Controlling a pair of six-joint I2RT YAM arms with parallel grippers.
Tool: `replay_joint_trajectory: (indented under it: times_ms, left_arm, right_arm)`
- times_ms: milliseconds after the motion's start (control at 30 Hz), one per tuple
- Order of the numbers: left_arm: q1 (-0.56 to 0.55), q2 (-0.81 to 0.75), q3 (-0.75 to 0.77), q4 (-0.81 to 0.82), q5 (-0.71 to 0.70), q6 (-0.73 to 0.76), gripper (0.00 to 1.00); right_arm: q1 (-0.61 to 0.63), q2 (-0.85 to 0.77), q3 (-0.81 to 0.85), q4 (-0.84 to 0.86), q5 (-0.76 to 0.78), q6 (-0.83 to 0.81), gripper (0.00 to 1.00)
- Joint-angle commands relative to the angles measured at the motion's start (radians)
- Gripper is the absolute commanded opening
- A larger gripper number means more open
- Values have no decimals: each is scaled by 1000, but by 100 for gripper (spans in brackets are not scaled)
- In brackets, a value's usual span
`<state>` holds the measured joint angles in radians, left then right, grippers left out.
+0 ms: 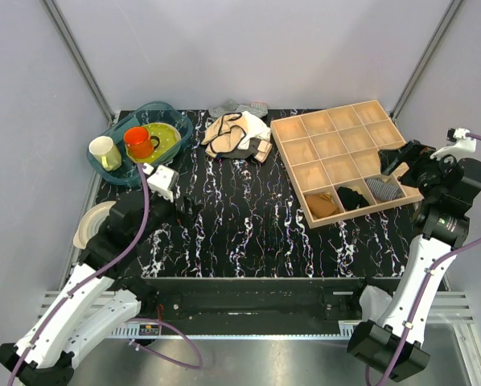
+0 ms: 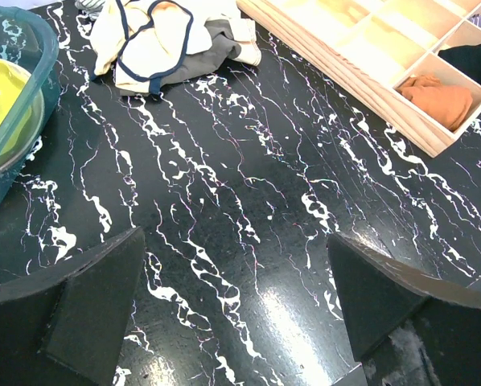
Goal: Roll the underwear
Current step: Pick up the underwear.
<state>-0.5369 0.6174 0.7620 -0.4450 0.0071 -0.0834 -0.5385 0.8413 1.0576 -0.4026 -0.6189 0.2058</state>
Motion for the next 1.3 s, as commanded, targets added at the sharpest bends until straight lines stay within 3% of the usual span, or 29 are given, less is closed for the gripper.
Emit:
replay_joint_trajectory:
  times_ms: [0, 233, 333, 367, 500, 800, 1267]
  left_arm:
    - [5, -4, -3, 57, -12, 8, 99]
    - [11, 4, -18, 94, -13, -12, 99]
    - [18, 22, -15, 98, -13, -24, 99]
    - [20, 31, -15, 100, -13, -29, 99]
    - [29, 82, 2, 98, 16, -35, 99]
    - [29, 151, 39, 111, 48, -13, 99]
    - [29, 268, 88, 187, 33, -82, 99]
  right_arm:
    - [-3, -16, 21, 1, -8, -6, 100]
    - [-3, -21, -1, 19, -139, -28, 100]
    - [-3, -24, -16, 30, -304, -91, 100]
    - [-3, -24, -21, 30, -421, -123, 100]
    - [-2, -10, -70, 39, -587, -186, 100]
    - [-3, -86, -300, 252, -604, -129, 100]
    - [-3, -116, -301, 228, -604, -160, 100]
